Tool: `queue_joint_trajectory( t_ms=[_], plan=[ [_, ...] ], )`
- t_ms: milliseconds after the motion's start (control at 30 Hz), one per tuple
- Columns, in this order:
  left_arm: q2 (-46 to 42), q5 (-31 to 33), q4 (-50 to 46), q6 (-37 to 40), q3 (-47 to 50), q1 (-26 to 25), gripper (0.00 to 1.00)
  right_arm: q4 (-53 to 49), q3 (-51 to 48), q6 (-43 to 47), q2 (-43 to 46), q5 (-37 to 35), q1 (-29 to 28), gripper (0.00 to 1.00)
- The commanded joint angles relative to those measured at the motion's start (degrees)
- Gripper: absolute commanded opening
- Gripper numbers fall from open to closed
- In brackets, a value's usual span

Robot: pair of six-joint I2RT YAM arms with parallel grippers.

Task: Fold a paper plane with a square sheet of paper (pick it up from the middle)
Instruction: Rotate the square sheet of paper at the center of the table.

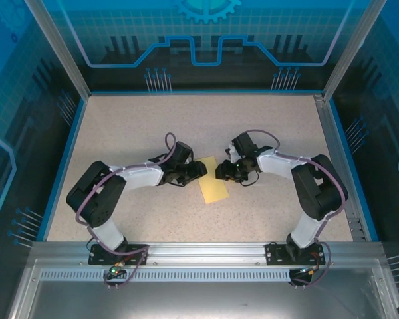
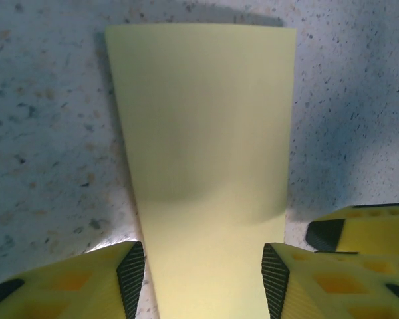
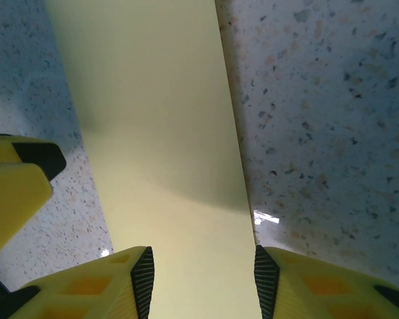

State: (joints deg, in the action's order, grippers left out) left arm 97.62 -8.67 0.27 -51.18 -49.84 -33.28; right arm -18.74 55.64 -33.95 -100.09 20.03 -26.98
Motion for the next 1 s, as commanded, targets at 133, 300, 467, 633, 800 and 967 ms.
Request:
queue_joint_trajectory(
  t_ms=[133,300,467,633,800,967],
  plan=[
    [3.24,-0.56,-1.42,-0.46,-3.24,0.67,0.54,1.51,-1.05,1.43,-1.42,2.71,0.63,0.46],
    [4.06,-0.39,-1.31,-0.52,-3.12,0.81,0.55,2.31,-4.0,1.01,-0.39,3.43,-0.22,0.45],
    [3.59,-0.25,-1.06,0.04,-2.69,0.84,0.57,2.83,-7.1,0.06,1.27,2.99,-1.5,0.44],
    [4.02,-0.39,-1.02,0.48,-2.71,1.11,0.58,5.02,-10.13,-2.27,3.88,3.34,-3.37,0.44],
    [5.26,-1.76,-1.15,1.49,-4.18,1.2,0.58,6.2,-12.29,-4.91,6.89,2.51,-5.07,0.44],
    [5.91,-3.41,-1.24,1.87,-5.35,1.2,0.58,7.19,-13.48,-6.45,8.96,2.61,-5.69,0.45]
  ],
)
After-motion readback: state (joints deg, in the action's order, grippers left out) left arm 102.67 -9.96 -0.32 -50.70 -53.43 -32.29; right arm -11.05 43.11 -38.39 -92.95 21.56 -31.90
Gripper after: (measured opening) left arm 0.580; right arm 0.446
